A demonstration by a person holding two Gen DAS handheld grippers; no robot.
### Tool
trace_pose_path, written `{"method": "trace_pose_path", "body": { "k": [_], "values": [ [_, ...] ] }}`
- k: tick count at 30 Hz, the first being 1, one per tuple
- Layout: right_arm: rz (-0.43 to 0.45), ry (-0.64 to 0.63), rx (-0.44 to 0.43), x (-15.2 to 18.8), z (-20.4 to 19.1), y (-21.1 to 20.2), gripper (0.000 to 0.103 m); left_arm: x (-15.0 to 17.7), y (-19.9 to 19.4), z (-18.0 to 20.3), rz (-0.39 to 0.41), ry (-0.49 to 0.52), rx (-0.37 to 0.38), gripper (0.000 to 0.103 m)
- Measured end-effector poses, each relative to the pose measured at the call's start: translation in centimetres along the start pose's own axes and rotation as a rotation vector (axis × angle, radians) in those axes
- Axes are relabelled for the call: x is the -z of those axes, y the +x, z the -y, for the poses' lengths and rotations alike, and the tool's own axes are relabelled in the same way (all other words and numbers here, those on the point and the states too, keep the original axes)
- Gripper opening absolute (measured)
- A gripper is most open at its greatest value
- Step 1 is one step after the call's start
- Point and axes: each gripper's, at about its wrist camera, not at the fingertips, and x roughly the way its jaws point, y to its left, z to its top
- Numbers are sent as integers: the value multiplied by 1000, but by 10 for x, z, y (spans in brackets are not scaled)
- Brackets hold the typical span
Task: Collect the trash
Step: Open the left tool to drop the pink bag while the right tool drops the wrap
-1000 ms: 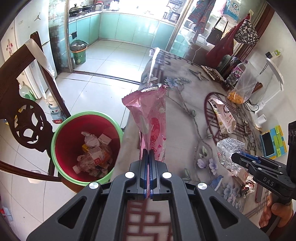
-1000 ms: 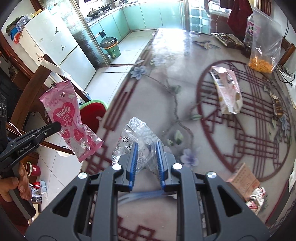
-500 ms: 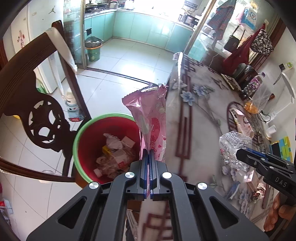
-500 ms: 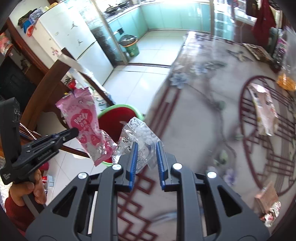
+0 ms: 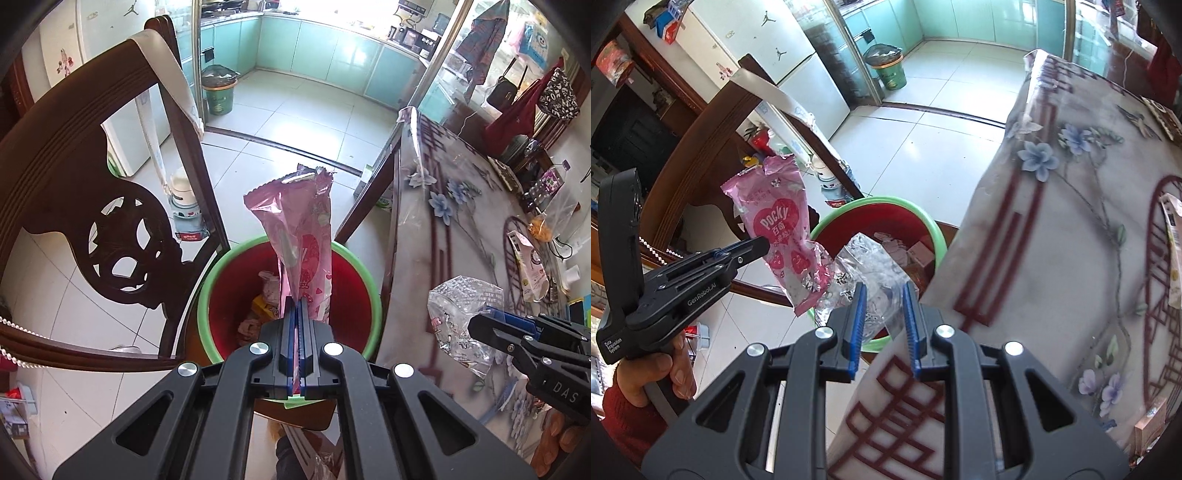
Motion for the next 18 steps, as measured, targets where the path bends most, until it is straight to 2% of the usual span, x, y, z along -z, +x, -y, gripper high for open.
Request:
{"method": "trace_pose_path", "body": {
  "k": [10,13,15,18],
  "values": [
    [10,-31,12,-17,-13,8,21,-8,10,-8,-9,3,-12,0],
    [23,-15,6,-21,-11,7,29,-11,11,-9,-1,-14,-25,3],
    [35,-10,11,-23,-10,4,40,-12,10,-9,6,-20,-29,18],
    [48,-13,16,-24,-9,-1,41,-14,6,-8,22,-13,-34,22]
  ]
}}
